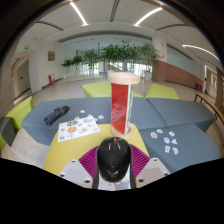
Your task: Arrange mouse
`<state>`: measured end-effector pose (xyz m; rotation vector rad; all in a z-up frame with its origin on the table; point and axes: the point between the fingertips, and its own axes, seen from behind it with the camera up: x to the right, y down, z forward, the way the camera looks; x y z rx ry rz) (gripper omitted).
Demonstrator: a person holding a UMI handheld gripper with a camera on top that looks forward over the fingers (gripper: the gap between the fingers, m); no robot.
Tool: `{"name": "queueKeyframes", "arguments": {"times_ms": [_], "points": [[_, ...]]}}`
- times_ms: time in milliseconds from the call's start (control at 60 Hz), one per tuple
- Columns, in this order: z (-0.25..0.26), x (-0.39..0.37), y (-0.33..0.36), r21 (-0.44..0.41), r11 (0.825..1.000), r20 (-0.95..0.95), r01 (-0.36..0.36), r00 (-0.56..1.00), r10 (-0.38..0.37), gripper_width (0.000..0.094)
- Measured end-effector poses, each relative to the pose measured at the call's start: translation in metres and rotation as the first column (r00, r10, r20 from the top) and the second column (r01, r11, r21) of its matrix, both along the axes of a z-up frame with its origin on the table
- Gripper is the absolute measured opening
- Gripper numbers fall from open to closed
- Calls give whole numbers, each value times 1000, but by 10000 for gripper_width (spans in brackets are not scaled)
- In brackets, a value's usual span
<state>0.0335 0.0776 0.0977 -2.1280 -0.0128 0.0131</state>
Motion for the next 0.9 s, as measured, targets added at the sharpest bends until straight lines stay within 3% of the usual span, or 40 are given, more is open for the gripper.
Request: {"name": "queueKeyframes", "arguments": {"times_ms": [117, 300, 417, 483, 550, 667, 783, 900], "points": [[-78, 20, -18, -127, 991, -36, 27, 999, -32, 420], [-116, 29, -26, -204, 979, -33, 22, 999, -29, 442], [-113, 29, -24, -234, 972, -5, -12, 1000, 11, 595], [-106, 35, -28, -230, 973, 28, -8, 999, 15, 859], [-86, 39, -39, -194, 981, 16, 25, 1000, -22, 817], [-50, 32, -82, -143, 989, -10, 40, 999, -42, 836], [-21, 19, -141, -90, 996, 14, 21, 1000, -20, 835], [-14, 3, -191, -97, 995, 22, 6, 1000, -3, 836]]}}
